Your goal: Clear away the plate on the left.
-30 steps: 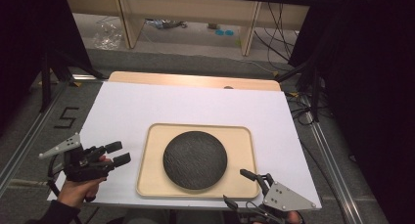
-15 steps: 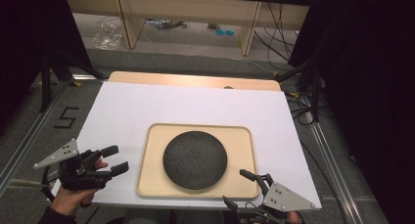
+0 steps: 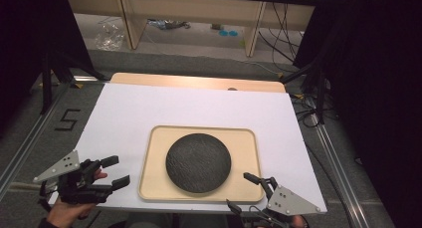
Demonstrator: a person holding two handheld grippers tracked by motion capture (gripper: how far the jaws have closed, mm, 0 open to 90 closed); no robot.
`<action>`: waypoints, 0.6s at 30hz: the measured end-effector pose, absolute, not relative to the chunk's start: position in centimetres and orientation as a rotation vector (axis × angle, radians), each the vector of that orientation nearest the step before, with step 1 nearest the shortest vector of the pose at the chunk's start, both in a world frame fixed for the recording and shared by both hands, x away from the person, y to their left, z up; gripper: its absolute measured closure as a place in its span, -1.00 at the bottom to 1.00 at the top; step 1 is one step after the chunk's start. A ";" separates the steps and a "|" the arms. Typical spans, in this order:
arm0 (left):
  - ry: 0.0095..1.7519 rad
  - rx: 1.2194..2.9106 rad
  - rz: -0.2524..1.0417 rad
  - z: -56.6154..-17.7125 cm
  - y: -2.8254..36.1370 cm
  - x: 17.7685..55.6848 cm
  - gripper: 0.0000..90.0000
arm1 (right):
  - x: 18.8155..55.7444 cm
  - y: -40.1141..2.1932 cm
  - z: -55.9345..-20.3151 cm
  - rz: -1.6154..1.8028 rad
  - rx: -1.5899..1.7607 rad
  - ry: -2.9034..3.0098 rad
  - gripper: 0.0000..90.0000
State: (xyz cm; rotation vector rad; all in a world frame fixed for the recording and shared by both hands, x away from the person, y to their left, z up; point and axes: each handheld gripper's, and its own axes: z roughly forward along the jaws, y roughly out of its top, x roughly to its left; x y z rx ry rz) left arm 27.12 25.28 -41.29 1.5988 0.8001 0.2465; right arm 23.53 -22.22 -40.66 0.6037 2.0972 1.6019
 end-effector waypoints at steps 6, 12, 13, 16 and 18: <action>0.812 1.627 0.279 -41.3 24.9 26.2 -0.65 | 23.5 -22.2 -40.7 1.600 0.605 2.096 -0.57; 0.815 1.650 0.286 -41.4 24.2 25.7 -0.65 | 23.5 -22.2 -40.6 1.607 0.606 2.091 -0.57; 0.813 1.649 0.283 -41.4 24.1 25.6 -0.65 | 23.5 -22.2 -40.6 1.606 0.607 2.092 -0.57; 0.817 1.659 0.301 -41.4 23.9 25.4 -0.65 | 23.5 -22.1 -40.7 1.620 0.596 2.093 -0.57; 0.803 1.656 0.311 -41.3 23.8 25.3 -0.65 | 23.5 -22.1 -40.7 1.621 0.597 2.092 -0.57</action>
